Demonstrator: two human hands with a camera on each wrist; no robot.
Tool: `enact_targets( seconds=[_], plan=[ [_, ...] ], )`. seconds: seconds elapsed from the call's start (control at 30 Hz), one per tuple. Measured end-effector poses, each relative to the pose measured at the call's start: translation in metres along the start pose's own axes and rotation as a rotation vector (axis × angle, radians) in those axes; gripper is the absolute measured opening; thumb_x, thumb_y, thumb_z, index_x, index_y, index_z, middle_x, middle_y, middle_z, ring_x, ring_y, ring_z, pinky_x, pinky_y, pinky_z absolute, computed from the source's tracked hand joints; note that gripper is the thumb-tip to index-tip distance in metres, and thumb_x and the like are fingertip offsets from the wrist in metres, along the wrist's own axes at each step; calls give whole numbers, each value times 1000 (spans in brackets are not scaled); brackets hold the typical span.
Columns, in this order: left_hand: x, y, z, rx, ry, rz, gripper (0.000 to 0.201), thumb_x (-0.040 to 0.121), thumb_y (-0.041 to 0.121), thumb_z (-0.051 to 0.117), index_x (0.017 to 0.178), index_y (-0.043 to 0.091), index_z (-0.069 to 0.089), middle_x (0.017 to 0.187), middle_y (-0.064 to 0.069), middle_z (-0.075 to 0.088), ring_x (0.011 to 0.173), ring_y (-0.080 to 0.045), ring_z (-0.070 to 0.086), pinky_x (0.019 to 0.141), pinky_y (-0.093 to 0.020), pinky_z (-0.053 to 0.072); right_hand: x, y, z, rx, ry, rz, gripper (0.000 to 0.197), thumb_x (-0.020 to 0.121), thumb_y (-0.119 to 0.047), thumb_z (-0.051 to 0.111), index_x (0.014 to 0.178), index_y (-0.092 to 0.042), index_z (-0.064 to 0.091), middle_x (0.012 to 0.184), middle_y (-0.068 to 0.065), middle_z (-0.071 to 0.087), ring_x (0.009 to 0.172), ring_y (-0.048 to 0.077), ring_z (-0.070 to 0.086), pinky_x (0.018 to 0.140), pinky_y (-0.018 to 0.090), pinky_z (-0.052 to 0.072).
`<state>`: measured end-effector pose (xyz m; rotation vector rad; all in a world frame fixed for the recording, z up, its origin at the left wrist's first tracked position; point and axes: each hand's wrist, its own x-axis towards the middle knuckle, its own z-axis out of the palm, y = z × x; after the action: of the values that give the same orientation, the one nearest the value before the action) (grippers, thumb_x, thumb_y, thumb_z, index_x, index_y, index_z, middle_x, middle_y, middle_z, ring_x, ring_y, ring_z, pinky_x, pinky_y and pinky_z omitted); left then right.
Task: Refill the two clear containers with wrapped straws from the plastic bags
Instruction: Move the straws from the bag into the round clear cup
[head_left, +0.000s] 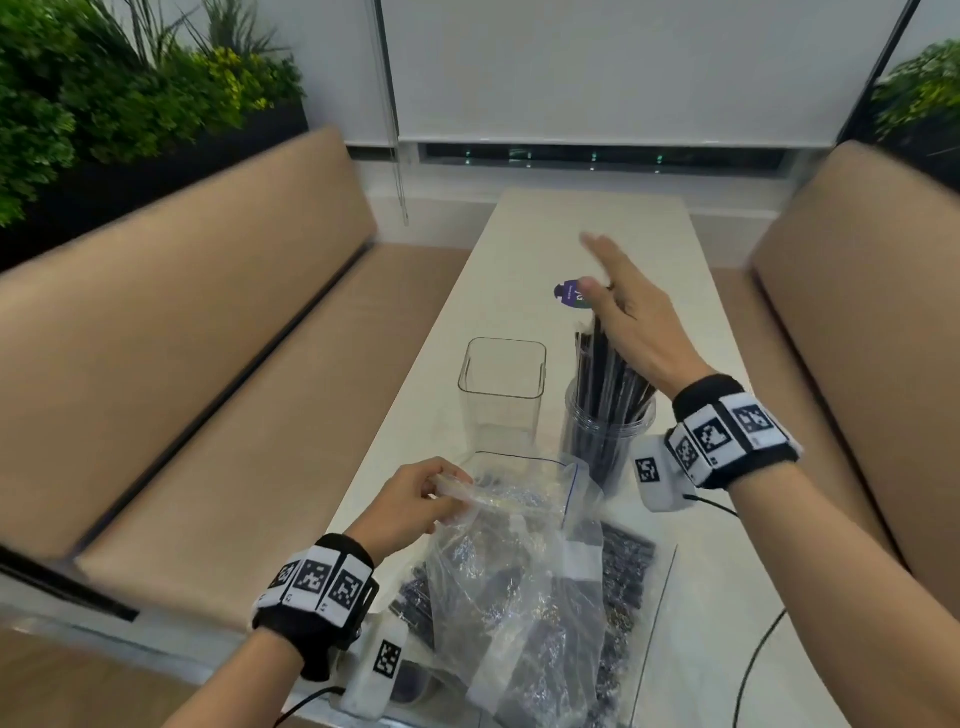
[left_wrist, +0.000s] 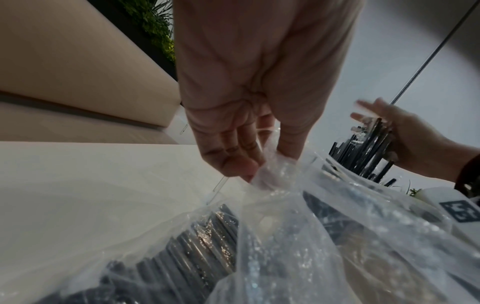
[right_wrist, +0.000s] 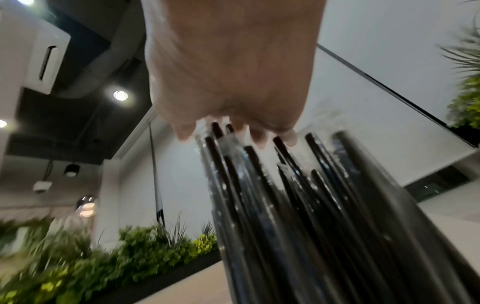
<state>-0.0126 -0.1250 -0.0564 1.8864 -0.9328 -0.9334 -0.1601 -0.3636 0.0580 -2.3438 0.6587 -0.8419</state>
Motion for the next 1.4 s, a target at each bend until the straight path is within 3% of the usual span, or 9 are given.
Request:
enact_targets(
  seconds=[0.17, 0.33, 0.53, 0.67, 0.83, 1.03, 1.17, 1.3, 1.4],
  plan=[
    [-1, 3, 1, -10, -3, 4, 18, 86, 3, 64, 100, 14, 68, 75, 3, 66, 62, -11, 59, 52, -15, 45, 0, 21, 11, -465, -329, 23, 45, 104, -35, 34, 116, -4, 63, 127, 16, 64, 117, 36, 58, 103, 40, 29],
    [1, 7, 2, 0, -13, 9, 19, 86, 3, 65, 101, 13, 67, 73, 2, 64, 62, -11, 60, 53, -15, 46, -20, 16, -18, -376, -98, 29, 52, 100, -46, 42, 147, -26, 38, 159, 6, 31, 147, 24, 29, 117, 58, 5],
    [0, 9, 4, 5, -20, -1, 22, 84, 1, 64, 101, 14, 68, 76, 0, 64, 59, -7, 60, 54, -17, 46, -31, 24, 7, -156, -74, 301, 105, 63, -80, 63, 147, -54, 7, 165, 10, 2, 151, 34, 7, 111, 69, 11],
    [-3, 12, 4, -8, -24, -3, 23, 84, -2, 63, 103, 11, 67, 72, 2, 63, 54, -4, 59, 52, -15, 46, -7, 20, 28, -16, -21, 209, 70, 72, -46, 79, 135, -37, 49, 136, 8, 46, 128, 31, 45, 106, 49, 40],
    [-8, 13, 0, -45, -22, 1, 23, 85, -3, 63, 104, 10, 67, 74, -1, 64, 58, -9, 61, 53, -16, 47, -2, 16, 29, -55, 93, 218, 17, 76, -18, 75, 91, -17, 67, 103, 11, 54, 100, 31, 56, 88, 44, 50],
    [-12, 11, -5, -58, -40, -1, 23, 86, -2, 63, 105, 10, 67, 77, -5, 64, 54, -4, 60, 52, -15, 46, 17, -16, 8, -241, 223, 251, 22, 81, -38, 68, 85, -16, 64, 98, 6, 50, 86, 24, 49, 71, 32, 38],
    [-14, 16, -7, -77, -66, 18, 24, 85, -4, 61, 103, 10, 67, 77, -2, 65, 54, -5, 59, 52, -15, 45, 27, -21, 14, -384, 84, 402, 45, 79, -54, 63, 59, -16, 52, 90, 11, 55, 82, 33, 57, 74, 34, 39],
    [-17, 25, -11, -98, -86, 49, 24, 83, -4, 63, 96, 15, 67, 76, -1, 63, 55, -6, 60, 53, -16, 47, 27, -41, 4, -407, 24, 424, 65, 74, -79, 53, 84, -16, 65, 119, 15, 56, 103, 35, 59, 99, 54, 42],
    [-20, 34, -13, -117, -108, 103, 28, 81, -8, 61, 89, 18, 68, 82, -6, 65, 65, -17, 62, 58, -21, 49, 7, -70, -30, -304, 141, 313, 54, 76, -76, 53, 90, -25, 62, 119, 12, 60, 107, 29, 58, 93, 39, 41]
  ],
)
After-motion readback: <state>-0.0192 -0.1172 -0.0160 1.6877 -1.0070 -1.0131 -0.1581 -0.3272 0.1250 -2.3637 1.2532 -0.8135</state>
